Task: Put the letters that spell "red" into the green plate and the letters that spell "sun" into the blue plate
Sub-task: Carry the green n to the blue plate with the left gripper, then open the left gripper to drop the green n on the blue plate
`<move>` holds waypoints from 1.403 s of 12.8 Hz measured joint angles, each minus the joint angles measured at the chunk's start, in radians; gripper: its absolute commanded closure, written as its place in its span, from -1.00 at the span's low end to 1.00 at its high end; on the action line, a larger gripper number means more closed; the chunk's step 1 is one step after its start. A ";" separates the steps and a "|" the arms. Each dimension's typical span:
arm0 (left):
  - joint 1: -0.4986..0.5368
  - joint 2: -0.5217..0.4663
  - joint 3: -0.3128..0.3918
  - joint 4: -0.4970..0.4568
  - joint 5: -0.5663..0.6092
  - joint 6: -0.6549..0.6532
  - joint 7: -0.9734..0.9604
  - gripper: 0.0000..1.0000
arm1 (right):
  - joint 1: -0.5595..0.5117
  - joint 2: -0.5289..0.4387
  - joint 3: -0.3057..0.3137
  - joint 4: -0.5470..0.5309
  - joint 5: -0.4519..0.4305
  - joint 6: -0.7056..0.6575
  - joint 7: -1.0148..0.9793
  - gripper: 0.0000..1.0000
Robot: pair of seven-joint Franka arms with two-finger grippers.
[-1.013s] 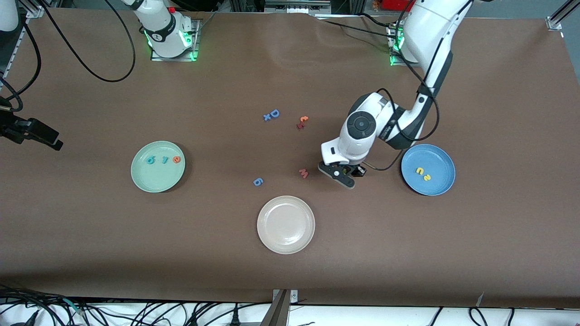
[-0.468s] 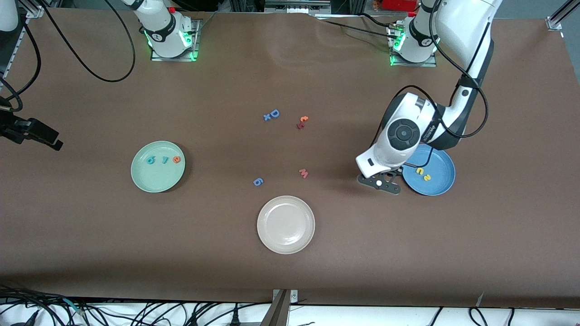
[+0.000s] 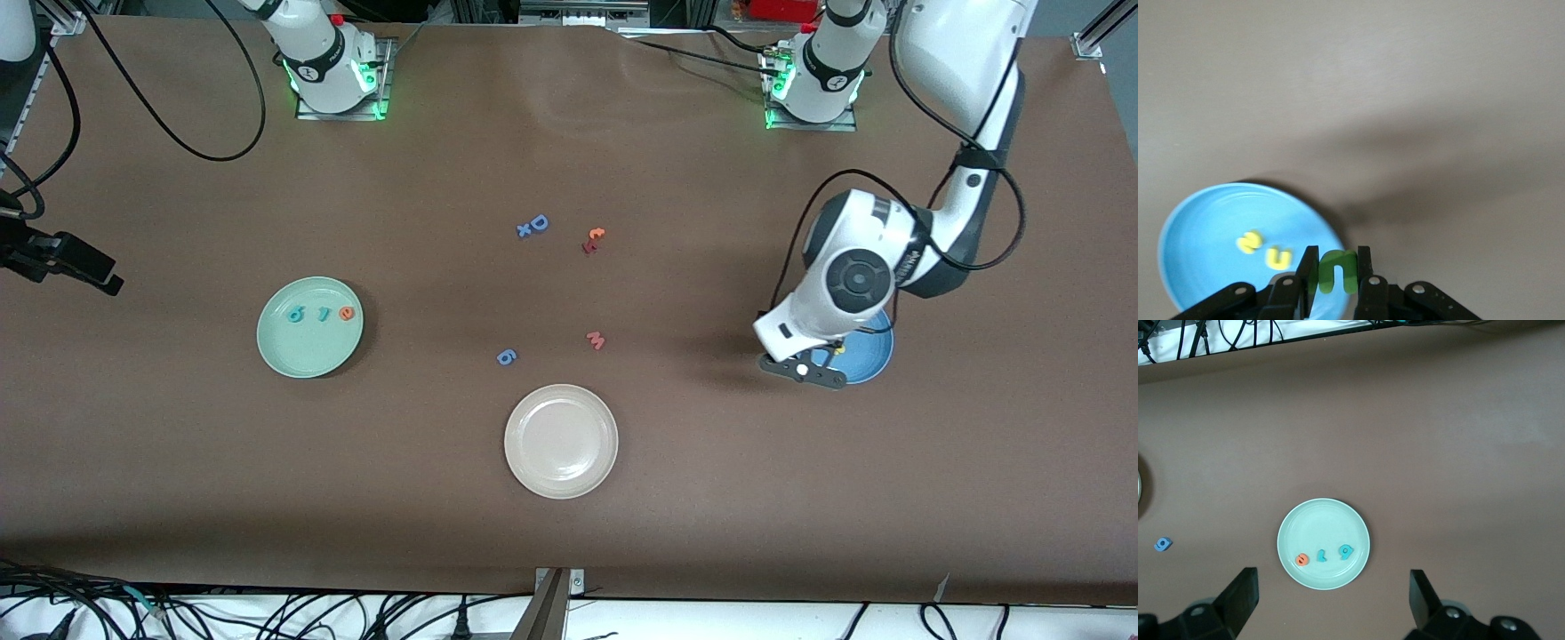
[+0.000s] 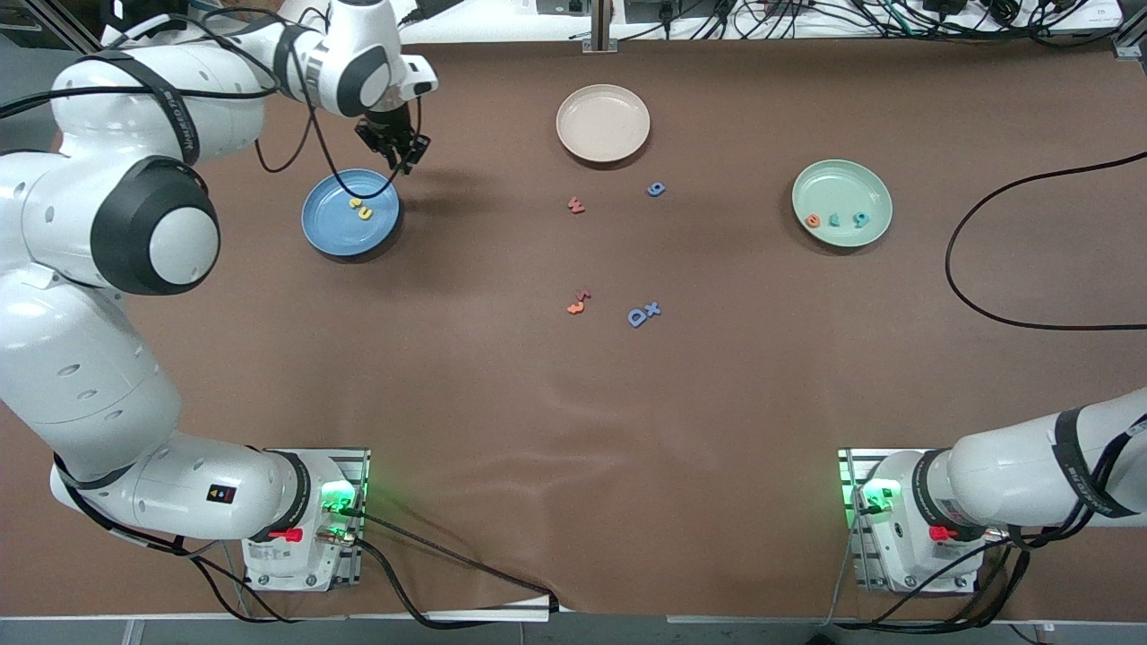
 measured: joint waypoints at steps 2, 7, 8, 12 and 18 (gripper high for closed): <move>0.061 0.000 0.000 -0.005 0.000 0.000 0.095 0.42 | 0.000 0.000 0.000 0.000 0.000 0.000 0.000 -0.99; 0.153 0.000 0.000 -0.021 0.000 0.000 0.230 0.22 | 0.000 0.000 0.000 0.000 0.000 0.000 0.000 -0.99; 0.160 0.000 0.000 -0.025 0.000 0.000 0.235 -0.41 | 0.000 0.000 0.000 0.000 0.000 0.000 0.000 -0.99; 0.166 0.005 0.000 -0.037 0.000 0.000 0.233 -1.00 | 0.000 0.000 0.000 0.000 0.000 0.000 0.000 -0.99; 0.165 -0.003 -0.008 0.007 0.000 -0.026 0.228 -1.00 | 0.000 0.000 0.000 0.000 0.000 0.000 0.000 -0.99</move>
